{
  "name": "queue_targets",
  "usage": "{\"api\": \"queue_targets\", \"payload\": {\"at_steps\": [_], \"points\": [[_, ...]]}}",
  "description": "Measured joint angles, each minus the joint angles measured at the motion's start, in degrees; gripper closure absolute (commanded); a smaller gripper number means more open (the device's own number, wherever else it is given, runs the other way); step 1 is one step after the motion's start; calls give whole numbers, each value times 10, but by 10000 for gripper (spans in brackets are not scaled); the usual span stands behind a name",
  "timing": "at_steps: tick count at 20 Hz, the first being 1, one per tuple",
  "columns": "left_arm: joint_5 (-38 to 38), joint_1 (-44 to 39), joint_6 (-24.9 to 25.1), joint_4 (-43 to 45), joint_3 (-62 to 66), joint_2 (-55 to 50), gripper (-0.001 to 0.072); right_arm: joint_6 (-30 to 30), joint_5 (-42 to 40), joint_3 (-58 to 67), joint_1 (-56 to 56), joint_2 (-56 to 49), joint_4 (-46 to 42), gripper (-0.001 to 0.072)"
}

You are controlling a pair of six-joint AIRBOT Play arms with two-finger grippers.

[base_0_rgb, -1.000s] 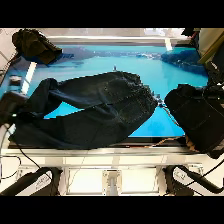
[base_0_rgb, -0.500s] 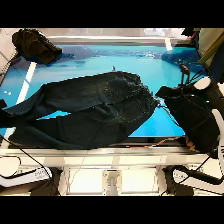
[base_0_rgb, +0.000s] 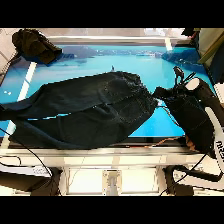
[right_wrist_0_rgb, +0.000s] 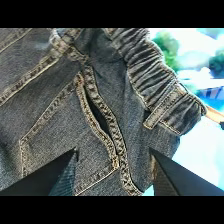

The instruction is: Fold the clothes and pants, and hang the long-sleeved shirts on hangers.

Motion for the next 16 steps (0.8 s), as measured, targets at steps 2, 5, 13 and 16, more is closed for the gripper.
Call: {"api": "queue_targets", "payload": {"at_steps": [2, 5, 13, 16], "points": [[3, 4, -6, -3, 17, 1, -4, 3, 0, 0, 0, 0, -1, 233], [4, 6, -31, -5, 57, 20, 4, 5, 9, 0, 1, -1, -11, 232], [-132, 77, -18, -12, 43, 137, 295, 12, 30, -27, -49, -5, -58, 223], [-195, 122, -18, -17, -43, 194, 366, -18, 31, -38, -86, -15, -14, 223]]}}
